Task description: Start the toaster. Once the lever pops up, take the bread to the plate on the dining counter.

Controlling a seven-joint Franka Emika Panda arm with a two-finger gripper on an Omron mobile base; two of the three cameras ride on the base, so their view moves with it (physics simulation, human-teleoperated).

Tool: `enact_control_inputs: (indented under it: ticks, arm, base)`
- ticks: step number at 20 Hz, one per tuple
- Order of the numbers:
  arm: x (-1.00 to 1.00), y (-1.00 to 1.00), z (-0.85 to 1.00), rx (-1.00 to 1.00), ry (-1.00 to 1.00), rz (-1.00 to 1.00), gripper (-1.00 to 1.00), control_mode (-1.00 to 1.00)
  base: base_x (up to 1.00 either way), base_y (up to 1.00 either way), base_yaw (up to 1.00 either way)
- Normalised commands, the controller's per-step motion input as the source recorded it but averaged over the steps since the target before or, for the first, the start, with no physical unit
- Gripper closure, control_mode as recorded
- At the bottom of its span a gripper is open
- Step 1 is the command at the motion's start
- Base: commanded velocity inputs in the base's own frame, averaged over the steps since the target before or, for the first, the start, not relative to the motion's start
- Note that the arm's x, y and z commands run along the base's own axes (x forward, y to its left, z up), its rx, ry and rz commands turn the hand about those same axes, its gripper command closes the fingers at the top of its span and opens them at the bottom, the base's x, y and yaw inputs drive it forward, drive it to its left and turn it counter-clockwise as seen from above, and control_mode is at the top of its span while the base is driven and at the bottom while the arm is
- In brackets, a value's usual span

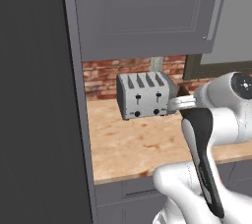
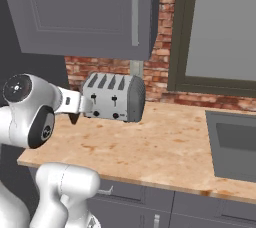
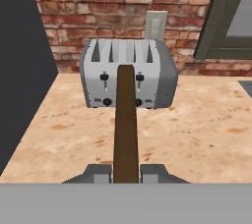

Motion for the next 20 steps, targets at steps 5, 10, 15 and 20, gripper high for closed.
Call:
enact_control_inputs:
  ticks: [5, 10, 15, 20]
  arm:
    - [-0.5, -0.01, 0.47, 0.0, 0.0, 0.0, 1.0, -1.0]
    - [-0.37, -0.04, 0.25, 0.0, 0.0, 0.0, 1.0, -1.0]
    - [-0.24, -0.05, 0.04, 0.0, 0.0, -0.04, 1.0, -1.0]
    - [-0.22, -0.03, 0.0, 0.0, 0.0, -0.06, 1.0, -1.0]
  base:
    - [0.0, 0.0, 0.0]
    - [0.0, 0.0, 0.0]
    - [0.0, 0.0, 0.0]
    - [0.0, 0.0, 0.0]
